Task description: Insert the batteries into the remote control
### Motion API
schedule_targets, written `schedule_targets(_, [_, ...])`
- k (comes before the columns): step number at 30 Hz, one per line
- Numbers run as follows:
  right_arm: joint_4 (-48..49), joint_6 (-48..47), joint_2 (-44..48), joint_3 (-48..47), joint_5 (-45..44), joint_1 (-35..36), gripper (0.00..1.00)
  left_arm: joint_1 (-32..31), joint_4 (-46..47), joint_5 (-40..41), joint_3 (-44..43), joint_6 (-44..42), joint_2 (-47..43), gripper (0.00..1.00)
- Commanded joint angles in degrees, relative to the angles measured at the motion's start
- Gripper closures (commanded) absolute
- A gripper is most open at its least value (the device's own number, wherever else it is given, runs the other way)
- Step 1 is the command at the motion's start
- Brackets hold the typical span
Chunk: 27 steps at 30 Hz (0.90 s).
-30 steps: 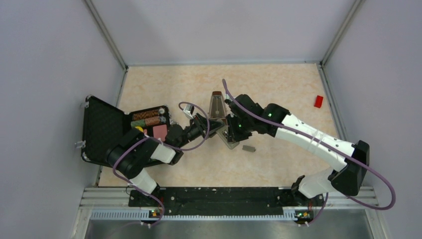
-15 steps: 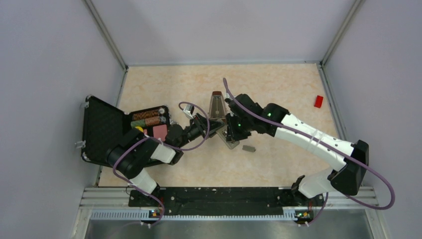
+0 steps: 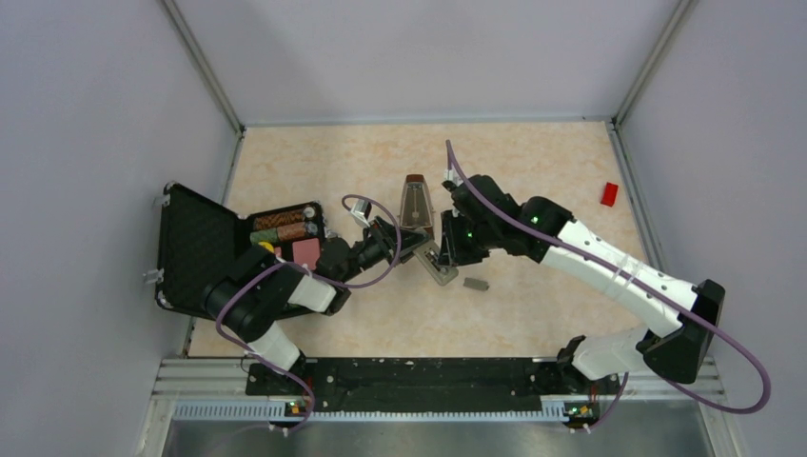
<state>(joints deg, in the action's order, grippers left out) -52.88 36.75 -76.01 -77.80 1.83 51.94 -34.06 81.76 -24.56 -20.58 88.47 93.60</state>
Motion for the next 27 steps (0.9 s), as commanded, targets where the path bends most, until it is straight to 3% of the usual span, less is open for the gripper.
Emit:
schedule_targets(1, [-1.06,0.68,1.28,-2.31,-0.95,-0.54,0.82,-0.22,2.02,0.01,-1.49,-0.57,-2.03,1.0])
schedule_targets(27, [-3.17,1.08,-3.97,-1.6,1.76,-0.61,0.8,-0.22,1.26,-0.03,-1.92,-1.16,-2.63,1.0])
